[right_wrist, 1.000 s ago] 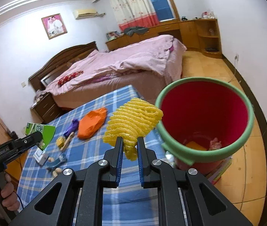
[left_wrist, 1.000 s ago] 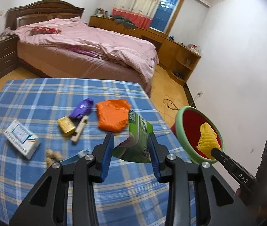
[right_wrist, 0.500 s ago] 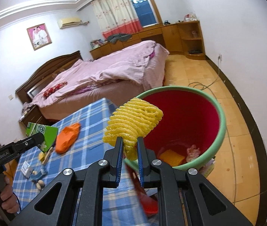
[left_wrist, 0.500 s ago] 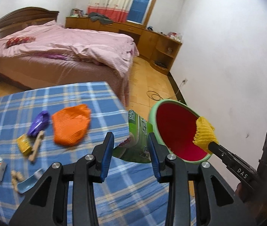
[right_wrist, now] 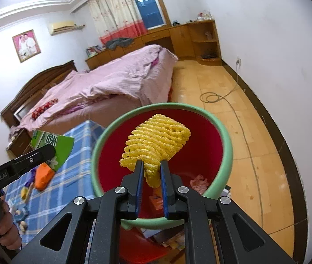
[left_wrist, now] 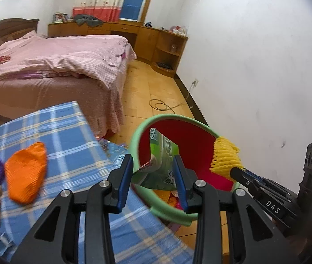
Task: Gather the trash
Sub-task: 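Carry the green carton and yellow foam net with both tools over the bucket, then open both tools to drop the carton and foam net into the bucket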
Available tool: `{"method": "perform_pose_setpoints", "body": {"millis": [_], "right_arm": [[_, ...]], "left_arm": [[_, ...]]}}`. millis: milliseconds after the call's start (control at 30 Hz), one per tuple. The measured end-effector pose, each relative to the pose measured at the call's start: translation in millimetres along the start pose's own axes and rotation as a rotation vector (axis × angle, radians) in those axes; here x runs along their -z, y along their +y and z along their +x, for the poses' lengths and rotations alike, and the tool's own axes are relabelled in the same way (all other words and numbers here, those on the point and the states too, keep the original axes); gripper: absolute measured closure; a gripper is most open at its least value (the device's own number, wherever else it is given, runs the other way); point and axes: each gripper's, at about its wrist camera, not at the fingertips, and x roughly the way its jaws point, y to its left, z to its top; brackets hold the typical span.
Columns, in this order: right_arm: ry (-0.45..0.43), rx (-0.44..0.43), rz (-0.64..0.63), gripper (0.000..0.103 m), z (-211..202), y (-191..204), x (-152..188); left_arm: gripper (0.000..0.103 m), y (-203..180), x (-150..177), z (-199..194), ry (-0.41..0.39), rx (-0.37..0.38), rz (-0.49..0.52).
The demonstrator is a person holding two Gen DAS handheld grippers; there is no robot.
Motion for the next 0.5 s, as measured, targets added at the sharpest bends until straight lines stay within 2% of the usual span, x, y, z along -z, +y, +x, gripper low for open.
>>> {"method": "perform_pose_setpoints", "body": {"millis": [267, 500], "right_arm": [[0.046, 0.029, 0.028, 0.088, 28, -21, -2], [0.066, 0.033, 0.037, 0.083, 39, -30, -2]], "left_arm": [[0.065, -14, 1, 46, 0.064, 0.031, 0.038], [0.065, -16, 6, 64, 0.095, 0.040, 0.052]]}}
